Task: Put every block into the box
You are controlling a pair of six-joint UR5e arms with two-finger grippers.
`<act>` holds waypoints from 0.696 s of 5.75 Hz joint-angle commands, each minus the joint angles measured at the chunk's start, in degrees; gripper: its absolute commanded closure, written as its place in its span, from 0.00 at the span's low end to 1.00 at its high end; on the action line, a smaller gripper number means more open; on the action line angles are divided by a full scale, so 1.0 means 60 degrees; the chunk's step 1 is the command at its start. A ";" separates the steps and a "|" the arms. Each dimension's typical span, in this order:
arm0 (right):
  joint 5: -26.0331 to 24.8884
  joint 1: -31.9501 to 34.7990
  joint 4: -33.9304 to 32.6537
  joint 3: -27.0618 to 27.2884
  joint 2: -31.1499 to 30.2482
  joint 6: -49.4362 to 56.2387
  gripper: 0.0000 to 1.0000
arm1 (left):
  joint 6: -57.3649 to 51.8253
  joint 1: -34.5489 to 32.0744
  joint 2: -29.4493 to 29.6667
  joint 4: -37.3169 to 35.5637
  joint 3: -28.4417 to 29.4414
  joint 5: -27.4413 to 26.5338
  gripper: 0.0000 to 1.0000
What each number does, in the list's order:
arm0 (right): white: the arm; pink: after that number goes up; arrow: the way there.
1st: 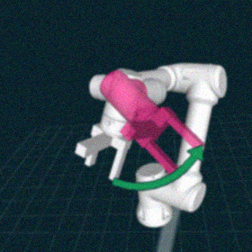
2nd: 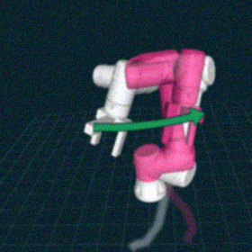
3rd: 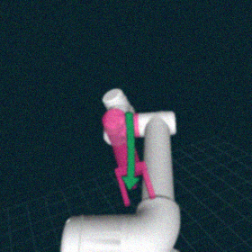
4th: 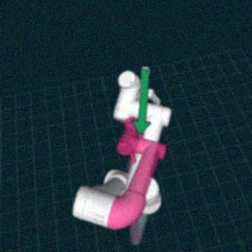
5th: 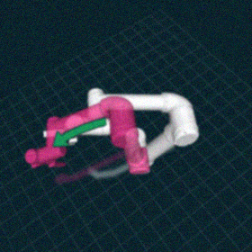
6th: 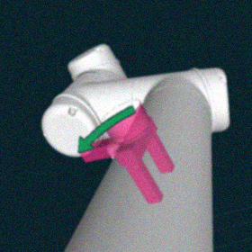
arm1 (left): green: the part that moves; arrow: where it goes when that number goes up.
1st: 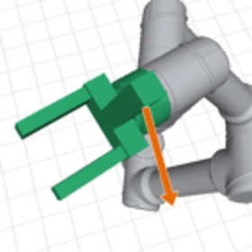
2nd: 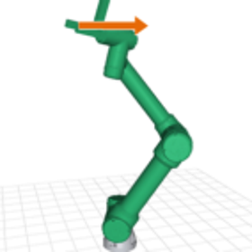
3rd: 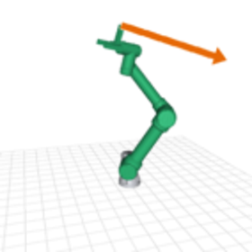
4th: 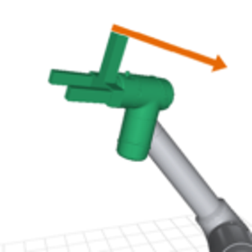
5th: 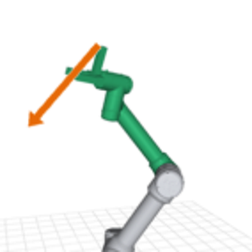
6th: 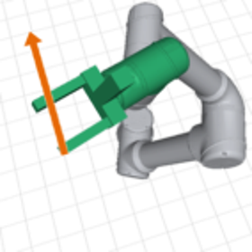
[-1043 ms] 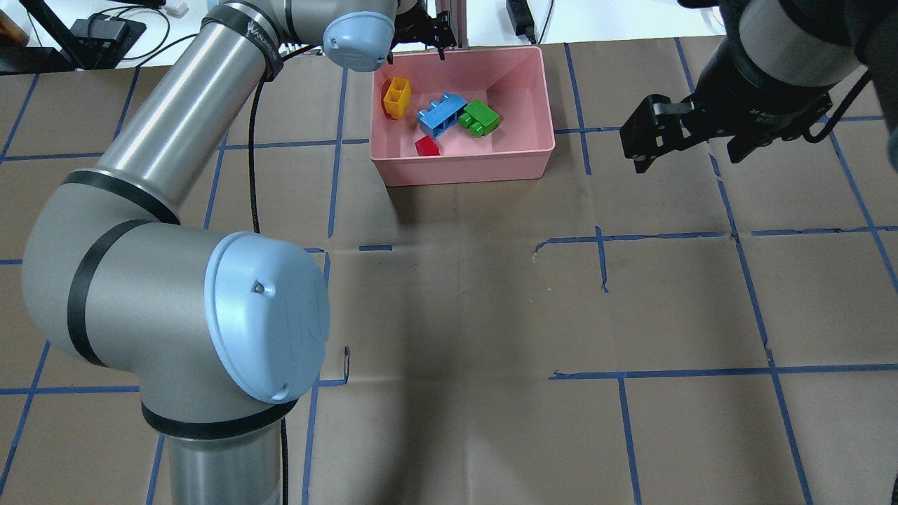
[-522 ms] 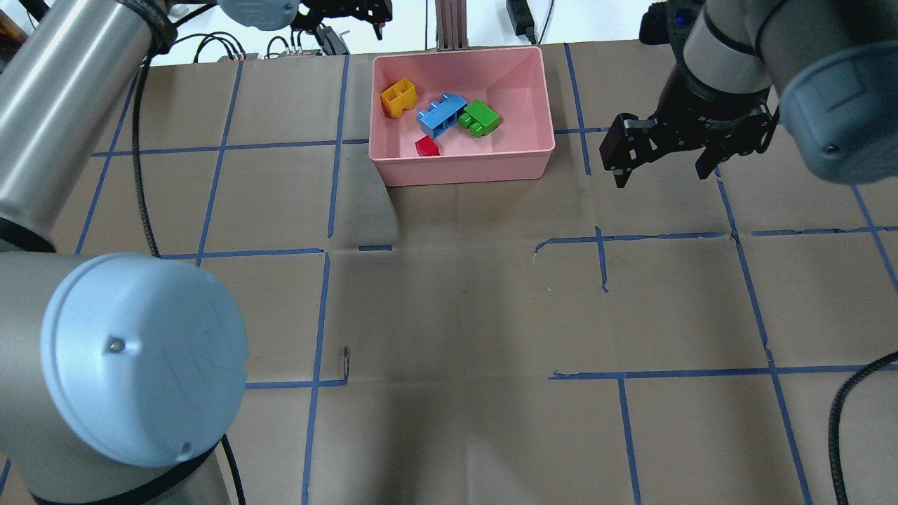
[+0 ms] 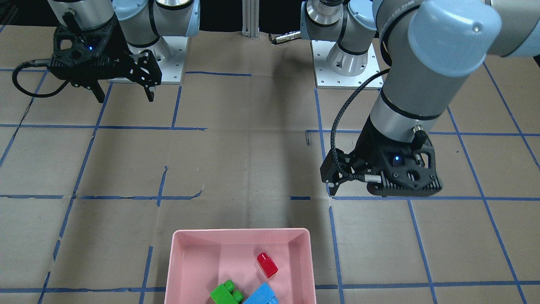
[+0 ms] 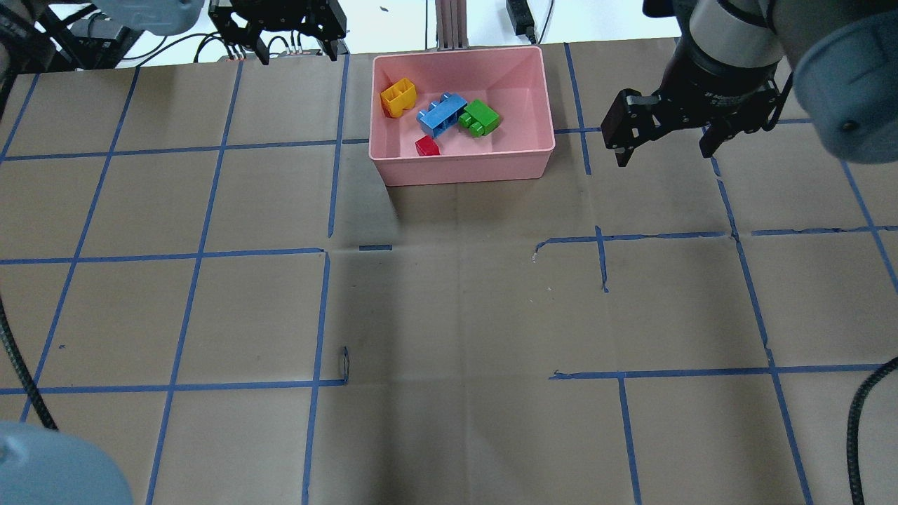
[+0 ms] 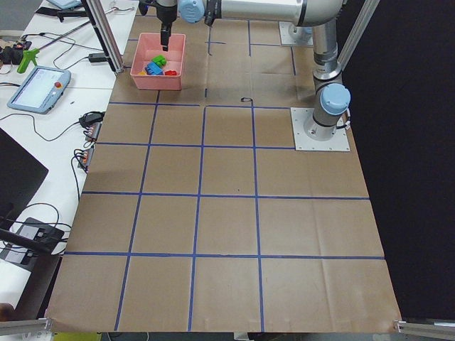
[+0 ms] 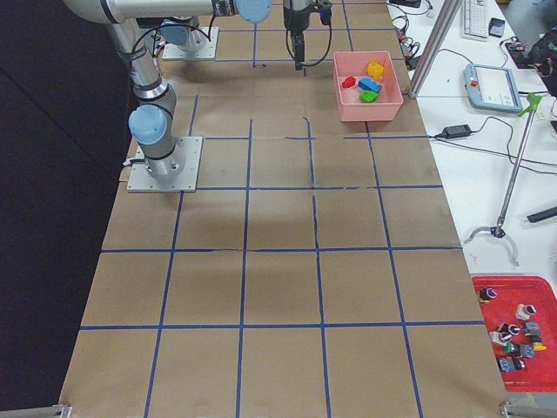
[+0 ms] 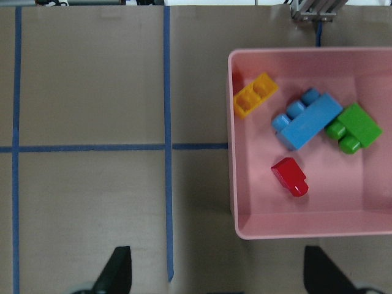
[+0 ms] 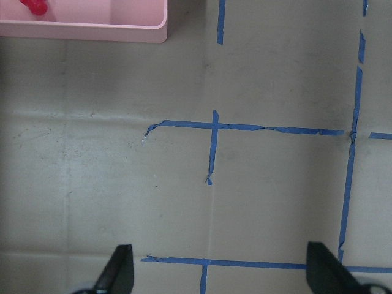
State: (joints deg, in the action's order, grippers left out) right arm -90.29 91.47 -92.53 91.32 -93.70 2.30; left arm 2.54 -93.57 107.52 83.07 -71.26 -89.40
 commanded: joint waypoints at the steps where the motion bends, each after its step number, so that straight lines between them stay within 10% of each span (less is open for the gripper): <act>1: 0.0019 0.0005 0.0128 0.0116 -0.0131 -0.0017 0.00 | -0.0013 0.0024 -0.1348 0.1324 -0.1024 -0.0041 0.03; 4: -0.0010 0.0019 0.0128 0.0116 -0.0146 -0.0119 0.00 | -0.0727 0.0693 -0.2506 0.0967 -0.3129 0.0089 0.03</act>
State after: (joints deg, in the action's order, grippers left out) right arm -90.35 91.53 -91.86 91.97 -94.99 1.77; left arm -0.08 -91.47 94.92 89.80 -85.59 -89.21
